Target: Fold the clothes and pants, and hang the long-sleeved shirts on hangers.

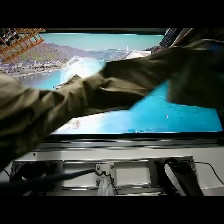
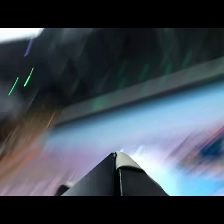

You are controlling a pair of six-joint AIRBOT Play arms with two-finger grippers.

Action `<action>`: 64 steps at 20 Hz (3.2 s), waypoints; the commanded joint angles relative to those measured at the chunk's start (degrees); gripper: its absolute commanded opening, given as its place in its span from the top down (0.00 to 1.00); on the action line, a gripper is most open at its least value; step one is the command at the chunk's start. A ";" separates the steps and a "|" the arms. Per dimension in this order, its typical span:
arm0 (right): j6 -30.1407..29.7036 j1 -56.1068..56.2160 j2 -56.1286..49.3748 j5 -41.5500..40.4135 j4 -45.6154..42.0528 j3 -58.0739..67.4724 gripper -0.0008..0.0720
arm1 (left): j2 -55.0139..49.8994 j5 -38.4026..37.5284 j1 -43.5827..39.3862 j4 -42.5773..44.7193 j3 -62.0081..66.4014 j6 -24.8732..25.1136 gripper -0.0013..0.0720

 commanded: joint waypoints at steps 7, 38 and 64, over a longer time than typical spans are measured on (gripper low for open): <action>2.97 -9.84 0.07 -0.92 -7.32 0.07 0.97 | -1.86 -11.34 22.18 7.08 -9.62 -0.55 0.97; -35.10 39.30 -60.94 8.68 46.49 -0.85 0.27 | -54.97 -12.39 51.01 10.25 -33.55 -6.10 0.97; -34.05 15.85 -44.33 37.99 21.99 24.74 0.97 | -39.36 -9.25 41.83 -31.85 -33.53 -3.19 0.97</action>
